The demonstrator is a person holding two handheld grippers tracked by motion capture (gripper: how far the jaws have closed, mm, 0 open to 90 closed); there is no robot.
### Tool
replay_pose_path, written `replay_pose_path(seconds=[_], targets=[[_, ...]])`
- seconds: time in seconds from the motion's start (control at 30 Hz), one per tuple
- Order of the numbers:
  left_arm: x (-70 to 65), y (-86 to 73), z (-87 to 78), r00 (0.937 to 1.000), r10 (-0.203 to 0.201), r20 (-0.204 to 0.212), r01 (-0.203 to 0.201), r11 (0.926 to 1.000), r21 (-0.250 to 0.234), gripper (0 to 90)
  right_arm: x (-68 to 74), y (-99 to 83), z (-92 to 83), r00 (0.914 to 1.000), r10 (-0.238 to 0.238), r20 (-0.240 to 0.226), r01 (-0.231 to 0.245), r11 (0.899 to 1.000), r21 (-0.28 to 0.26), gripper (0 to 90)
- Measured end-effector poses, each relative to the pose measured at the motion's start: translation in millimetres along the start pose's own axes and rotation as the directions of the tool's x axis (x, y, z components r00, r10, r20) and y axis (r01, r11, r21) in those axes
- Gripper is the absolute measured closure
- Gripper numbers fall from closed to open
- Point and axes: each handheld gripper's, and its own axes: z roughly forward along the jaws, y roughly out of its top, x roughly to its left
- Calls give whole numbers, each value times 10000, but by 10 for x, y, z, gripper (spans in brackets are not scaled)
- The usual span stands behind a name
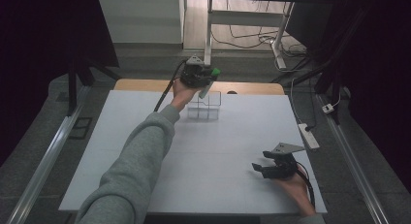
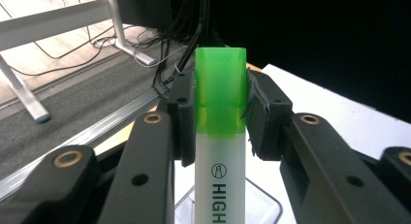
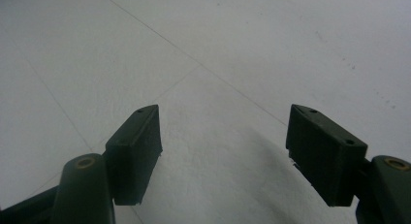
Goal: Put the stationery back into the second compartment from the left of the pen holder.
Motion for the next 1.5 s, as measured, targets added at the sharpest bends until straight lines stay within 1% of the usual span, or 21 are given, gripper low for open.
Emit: replay_pose_path(seconds=[0.2, 0.37, 0.47, 0.6, 0.63, 0.87, 1.07, 1.13, 1.2, 1.23, 1.27, 1.5], targets=[[32, -53, 72, 9999, -115, -13, 115, 9999, 99, 664, 4, 0, 1, 10000, -27, -1, 27, 10000, -3, 281], [45, -100, 90, 9999, -7, -130, 13, 9991, 422, 647, -5, -7, 9, 10000, -33, -25, 33, 10000, 47, 282], [47, -115, 64, 9999, -82, -146, 90, 9983, 581, 492, -1, -5, 9, 10000, -24, -18, 24, 10000, 55, 281], [31, -132, 6, 10000, 27, -56, -21, 9954, 956, 435, 7, 3, 0, 10000, -62, -11, 62, 10000, 27, 281], [26, -136, -14, 10000, 52, -62, -45, 9952, 976, 427, 8, 5, -2, 10000, -56, -8, 56, 10000, 8, 281], [17, -175, -177, 9997, -65, 232, 39, 9937, 1118, 408, -1, 14, -26, 10000, 27, 16, -26, 9999, -128, 281], [-18, -234, -383, 9997, -3, 242, -24, 9939, 1107, 401, -9, 4, -26, 10000, -6, 51, 6, 9999, -121, 282], [-38, -267, -455, 9998, 55, 205, -79, 9931, 1170, 399, -16, 3, -35, 10000, 18, 97, -17, 10000, -94, 282], [-57, -307, -526, 9998, -7, 212, -19, 9925, 1223, 399, -24, -1, -42, 9999, 40, 101, -39, 9999, -144, 282], [-64, -329, -562, 9995, -81, 318, 42, 9928, 1200, 398, -28, -2, -47, 9999, 33, 125, -31, 9999, -153, 282], [-71, -351, -600, 9991, -72, 419, 21, 9927, 1210, 397, -31, -2, -54, 9999, 23, 155, -20, 9999, -137, 282], [-178, -519, -877, 9987, 248, 452, -306, 9907, 1324, 396, -56, -7, -72, 9997, 103, 206, -98, 9996, -251, 283]])
